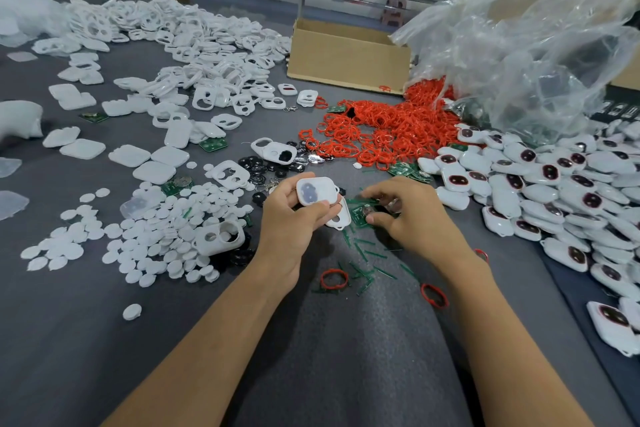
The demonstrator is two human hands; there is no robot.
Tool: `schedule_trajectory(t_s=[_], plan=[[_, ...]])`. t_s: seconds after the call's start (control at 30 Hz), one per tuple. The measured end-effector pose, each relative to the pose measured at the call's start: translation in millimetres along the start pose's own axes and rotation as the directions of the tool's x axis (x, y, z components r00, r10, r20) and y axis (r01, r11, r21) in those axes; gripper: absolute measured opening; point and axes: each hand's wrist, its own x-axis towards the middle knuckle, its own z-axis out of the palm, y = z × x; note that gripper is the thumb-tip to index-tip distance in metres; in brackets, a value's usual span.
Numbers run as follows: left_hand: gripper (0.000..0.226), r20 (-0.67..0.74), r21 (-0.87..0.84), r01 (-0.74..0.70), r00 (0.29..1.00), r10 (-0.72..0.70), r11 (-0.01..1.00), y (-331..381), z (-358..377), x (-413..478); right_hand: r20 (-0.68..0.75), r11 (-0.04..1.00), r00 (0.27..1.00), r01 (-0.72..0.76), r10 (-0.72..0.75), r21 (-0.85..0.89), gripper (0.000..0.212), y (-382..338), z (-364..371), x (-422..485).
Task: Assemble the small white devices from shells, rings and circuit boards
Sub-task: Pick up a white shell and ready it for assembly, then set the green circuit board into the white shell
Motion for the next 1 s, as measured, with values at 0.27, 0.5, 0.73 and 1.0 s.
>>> schedule_trajectory(t_s=[0.27,0.5,0.73,1.0], plan=[[0.038,0.016,0.031,0.000,1.000,-0.001,1.000,-0.8,0.0,-0.3,0.028,0.999,0.999,-0.028,0.027,0.030,0.015,-3.6,0.8,1.3],[0.043,0.049,0.110,-0.013,0.999,0.008,0.994,-3.3,-0.5,0.1,0.038,0.983,0.992,-0.121,0.117,0.136,0.020,-1.0,0.7,1.6],[0.044,0.057,0.152,-0.023,0.998,0.015,0.988,-2.6,0.9,-2.1,-0.013,0.982,0.990,-0.134,0.137,0.134,0.012,0.0,1.5,0.3],[0.041,0.114,0.158,-0.018,0.993,-0.001,0.987,-1.3,2.0,-5.3,-0.310,0.968,0.946,0.162,-0.097,0.192,0.013,-33.4,6.8,-1.4]])
